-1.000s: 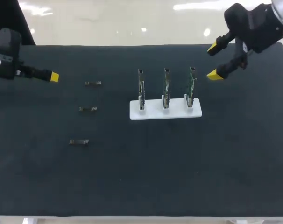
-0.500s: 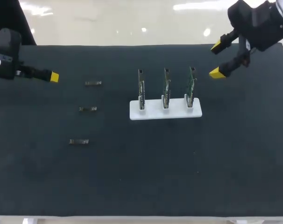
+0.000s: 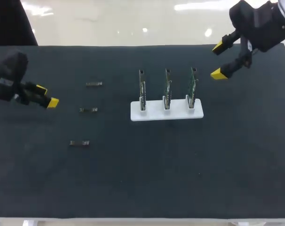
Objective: Pick up the optical module with the left hand, and insert it into the network port with the right hand.
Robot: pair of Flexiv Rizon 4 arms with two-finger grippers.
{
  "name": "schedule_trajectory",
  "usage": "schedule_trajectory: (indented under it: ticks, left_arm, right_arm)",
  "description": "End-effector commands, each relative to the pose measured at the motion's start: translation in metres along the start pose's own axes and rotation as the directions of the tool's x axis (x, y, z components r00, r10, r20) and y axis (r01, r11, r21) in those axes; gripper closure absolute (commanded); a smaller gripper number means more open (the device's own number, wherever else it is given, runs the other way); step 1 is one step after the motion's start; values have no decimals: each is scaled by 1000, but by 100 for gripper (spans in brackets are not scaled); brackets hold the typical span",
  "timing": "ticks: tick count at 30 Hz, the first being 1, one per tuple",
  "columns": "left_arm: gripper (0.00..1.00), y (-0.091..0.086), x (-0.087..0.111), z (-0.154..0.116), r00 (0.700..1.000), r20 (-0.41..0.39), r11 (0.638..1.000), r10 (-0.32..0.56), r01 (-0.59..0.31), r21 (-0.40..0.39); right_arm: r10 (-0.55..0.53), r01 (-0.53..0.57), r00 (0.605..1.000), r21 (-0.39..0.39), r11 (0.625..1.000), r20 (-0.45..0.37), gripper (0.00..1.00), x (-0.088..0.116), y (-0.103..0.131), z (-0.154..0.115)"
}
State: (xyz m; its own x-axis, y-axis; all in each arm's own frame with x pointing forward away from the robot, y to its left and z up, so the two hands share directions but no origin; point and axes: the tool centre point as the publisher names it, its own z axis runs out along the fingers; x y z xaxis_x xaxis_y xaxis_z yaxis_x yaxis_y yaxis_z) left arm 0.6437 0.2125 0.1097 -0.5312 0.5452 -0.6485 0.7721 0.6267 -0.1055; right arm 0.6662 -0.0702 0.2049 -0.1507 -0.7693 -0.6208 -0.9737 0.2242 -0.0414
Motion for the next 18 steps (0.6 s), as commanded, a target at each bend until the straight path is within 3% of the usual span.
schedule_trajectory:
  ticks: [1,5,18]
  left_arm:
    - [0,-5,17,7,966,-59,967,254,-252,35]
    - [0,-10,26,26,918,-149,929,368,-368,29]
    - [0,-20,44,55,749,-397,823,531,-567,33]
  right_arm:
    - [1,-1,1000,1,1000,1,0,0,1,0]
    - [1,-1,1000,1,1000,1,0,0,1,0]
    - [1,-1,1000,1,1000,1,0,0,1,0]
